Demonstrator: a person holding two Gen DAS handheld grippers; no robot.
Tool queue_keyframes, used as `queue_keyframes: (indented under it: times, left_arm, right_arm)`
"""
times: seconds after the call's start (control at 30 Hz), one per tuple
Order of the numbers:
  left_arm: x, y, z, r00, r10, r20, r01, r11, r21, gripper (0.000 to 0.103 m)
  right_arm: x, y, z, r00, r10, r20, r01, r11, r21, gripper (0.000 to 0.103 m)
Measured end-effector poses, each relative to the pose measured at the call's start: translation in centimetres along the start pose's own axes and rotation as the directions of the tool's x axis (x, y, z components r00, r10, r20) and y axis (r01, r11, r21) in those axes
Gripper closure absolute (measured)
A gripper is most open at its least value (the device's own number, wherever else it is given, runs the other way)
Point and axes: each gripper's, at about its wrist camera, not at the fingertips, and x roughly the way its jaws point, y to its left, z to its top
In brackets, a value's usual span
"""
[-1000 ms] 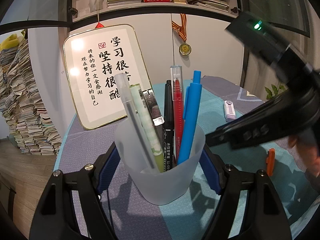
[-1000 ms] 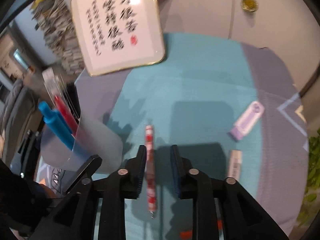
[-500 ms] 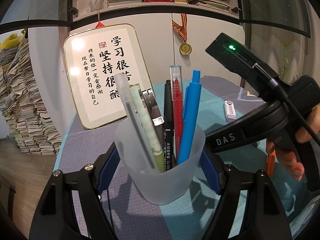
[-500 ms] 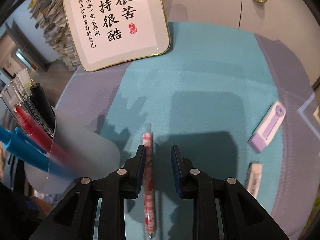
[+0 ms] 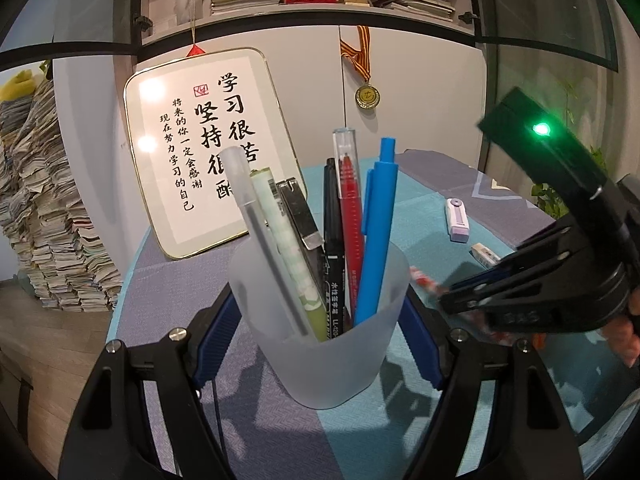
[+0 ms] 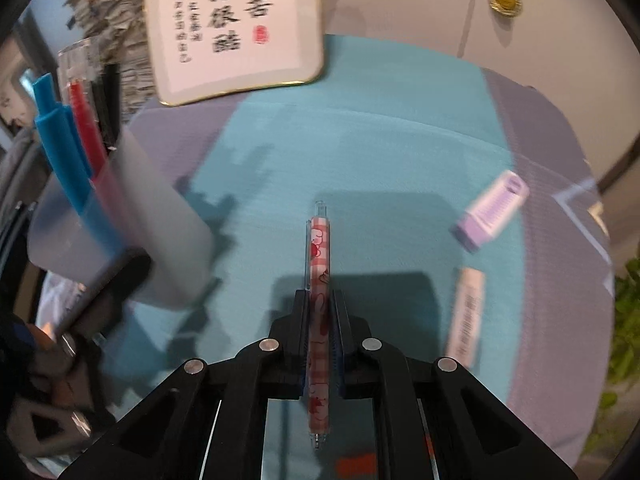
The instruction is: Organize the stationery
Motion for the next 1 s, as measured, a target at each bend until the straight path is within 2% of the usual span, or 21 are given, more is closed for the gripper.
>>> queue_keyframes:
  times: [0.17,0.3,0.33,0.43,0.47,0.57,0.7,0.73,0.83,0.9,1.0]
  left_arm:
    - [0.0,-0.1,0.1,1.0,0.001,0.0,-0.001,1.0,0.0,0.027]
    - [0.0,-0.1,0.1,1.0,0.001,0.0,-0.001,1.0,0.0,0.027]
    - [0.0,-0.1,0.1,1.0,0.001,-0.001,-0.001,1.0,0.0,0.027]
    - [0.0,-0.1,0.0,1.0,0.001,-0.001,-0.001,1.0,0.0,0.027]
    - [0.0,-0.1,0.1,1.0,0.001,-0.001,-0.001,1.0,0.0,0.027]
    - [0.0,-0.1,0.1,1.0,0.0,-0.001,0.0,1.0,-0.001,0.027]
    - [0.0,-0.1,0.1,1.0,0.001,-0.001,-0.001,1.0,0.0,0.027]
    - [0.0,-0.1,0.1,1.0,0.0,-0.001,0.0,1.0,0.0,0.027]
    - [0.0,-0.1,0.1,1.0,0.0,-0.002,0.0,1.0,-0.002,0.027]
    - [0.1,0.0,0.1,1.0,-0.001,-0.002,0.001,1.0,-0.003,0.027]
    - [0.1,0.0,0.1,1.0,-0.002,-0.005,0.002,1.0,-0.003,0.027]
  right_arm:
    - [-0.5,-1.5,-1.3,0.999,-0.015,-0.045,0.016,0.999,0.027,0.092]
    - [-0.7,-1.9,-1.2,0.999,0.021,-0.038,-0.019,0.999,0.035,0.091]
    - [-0.7,-1.9,-0.9,0.999,0.026,-0.028,-0.025,0.999,0.038,0.088]
    - [-0.6,-1.6,-0.1,1.0,0.015,-0.012,-0.015,1.0,0.024,0.06]
    - [-1.0,-1.4,0.1,1.0,0.004,0.002,-0.004,1.0,0.018,0.059]
    - [-0.9,-1.2,0.9,0.999,-0.021,0.031,0.021,1.0,0.008,0.059]
    - [0.5,-2.0,1.8,1.0,-0.008,-0.002,0.008,0.999,0.054,0.059]
    - [0.7,-2.0,1.9,1.0,-0.014,0.006,0.013,0.998,0.054,0.064]
    - [1.0,-1.6,2.4,0.997,-0.071,0.011,0.071,0.997,0.028,0.089]
    - [1.0,-1.6,2.3,0.998,-0.064,0.007,0.063,0.998,0.031,0.089]
    - [-0.4,-2.1,2.1,0.998,-0.034,0.051,0.03,0.997,0.074,0.089]
